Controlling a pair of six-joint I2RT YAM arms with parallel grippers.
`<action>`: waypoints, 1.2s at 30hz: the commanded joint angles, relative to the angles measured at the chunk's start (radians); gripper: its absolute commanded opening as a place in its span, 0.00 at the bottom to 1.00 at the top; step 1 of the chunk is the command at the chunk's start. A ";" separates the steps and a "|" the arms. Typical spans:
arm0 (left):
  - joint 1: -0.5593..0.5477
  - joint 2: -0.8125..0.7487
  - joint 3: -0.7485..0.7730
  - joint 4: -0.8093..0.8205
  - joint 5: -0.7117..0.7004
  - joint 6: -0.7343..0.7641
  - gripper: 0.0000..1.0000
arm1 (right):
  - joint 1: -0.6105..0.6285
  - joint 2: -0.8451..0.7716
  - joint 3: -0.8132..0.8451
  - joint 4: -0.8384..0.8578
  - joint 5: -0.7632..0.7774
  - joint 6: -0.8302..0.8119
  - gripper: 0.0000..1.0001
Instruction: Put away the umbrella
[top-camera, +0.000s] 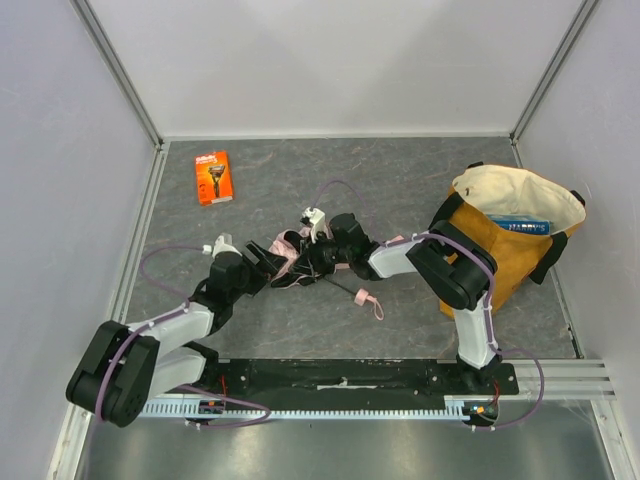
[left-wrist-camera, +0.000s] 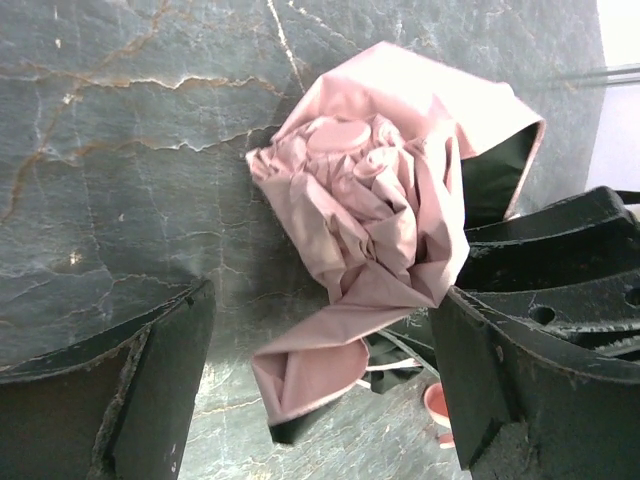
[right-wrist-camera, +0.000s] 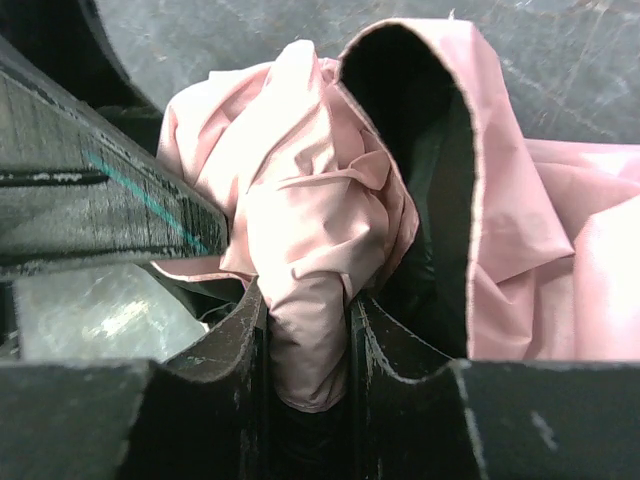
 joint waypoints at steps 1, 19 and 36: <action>0.007 0.016 -0.040 0.191 0.030 0.071 0.92 | -0.034 0.142 -0.106 -0.364 -0.214 0.090 0.00; -0.102 0.276 0.003 0.266 0.006 -0.177 0.93 | -0.145 0.227 0.046 -0.372 -0.488 0.234 0.00; -0.110 0.400 0.147 -0.110 -0.169 -0.280 0.86 | -0.159 0.256 0.121 -0.439 -0.594 0.227 0.00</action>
